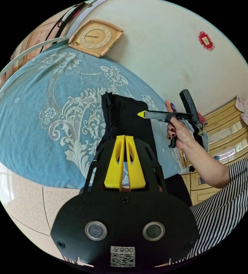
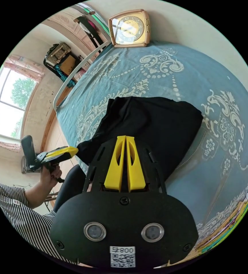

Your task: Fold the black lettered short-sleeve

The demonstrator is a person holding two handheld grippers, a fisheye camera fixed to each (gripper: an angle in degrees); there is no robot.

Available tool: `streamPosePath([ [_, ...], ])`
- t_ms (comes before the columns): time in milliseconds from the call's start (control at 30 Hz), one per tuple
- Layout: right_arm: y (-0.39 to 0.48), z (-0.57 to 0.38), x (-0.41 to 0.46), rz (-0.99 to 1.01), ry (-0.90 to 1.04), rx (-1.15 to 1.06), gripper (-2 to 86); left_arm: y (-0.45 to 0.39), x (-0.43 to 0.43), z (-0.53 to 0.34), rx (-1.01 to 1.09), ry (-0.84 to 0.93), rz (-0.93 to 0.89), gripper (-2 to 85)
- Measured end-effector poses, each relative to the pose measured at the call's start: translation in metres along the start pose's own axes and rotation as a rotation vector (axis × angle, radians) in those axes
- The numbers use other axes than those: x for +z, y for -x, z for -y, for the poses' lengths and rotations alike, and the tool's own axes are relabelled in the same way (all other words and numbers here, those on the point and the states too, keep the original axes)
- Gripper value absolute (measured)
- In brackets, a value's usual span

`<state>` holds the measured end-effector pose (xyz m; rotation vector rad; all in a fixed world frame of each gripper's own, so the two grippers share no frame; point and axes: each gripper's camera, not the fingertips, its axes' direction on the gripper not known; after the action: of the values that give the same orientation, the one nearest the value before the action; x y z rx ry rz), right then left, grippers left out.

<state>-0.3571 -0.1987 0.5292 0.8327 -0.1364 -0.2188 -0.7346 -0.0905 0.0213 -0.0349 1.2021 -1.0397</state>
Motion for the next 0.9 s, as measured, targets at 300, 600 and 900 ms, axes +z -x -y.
streamPosePath([
  [300,-0.001,-0.146,-0.050,-0.039,0.006,0.149,4.2,-0.003,0.018,0.004,-0.045,0.162,0.119,0.1],
  [600,0.049,-0.211,-0.055,-0.196,0.001,0.058,6.8,-0.079,0.027,0.000,0.063,0.164,0.057,0.2],
  [900,0.084,-0.231,-0.043,-0.283,0.030,-0.008,5.9,-0.115,0.055,0.007,0.081,0.209,0.064,0.1],
])
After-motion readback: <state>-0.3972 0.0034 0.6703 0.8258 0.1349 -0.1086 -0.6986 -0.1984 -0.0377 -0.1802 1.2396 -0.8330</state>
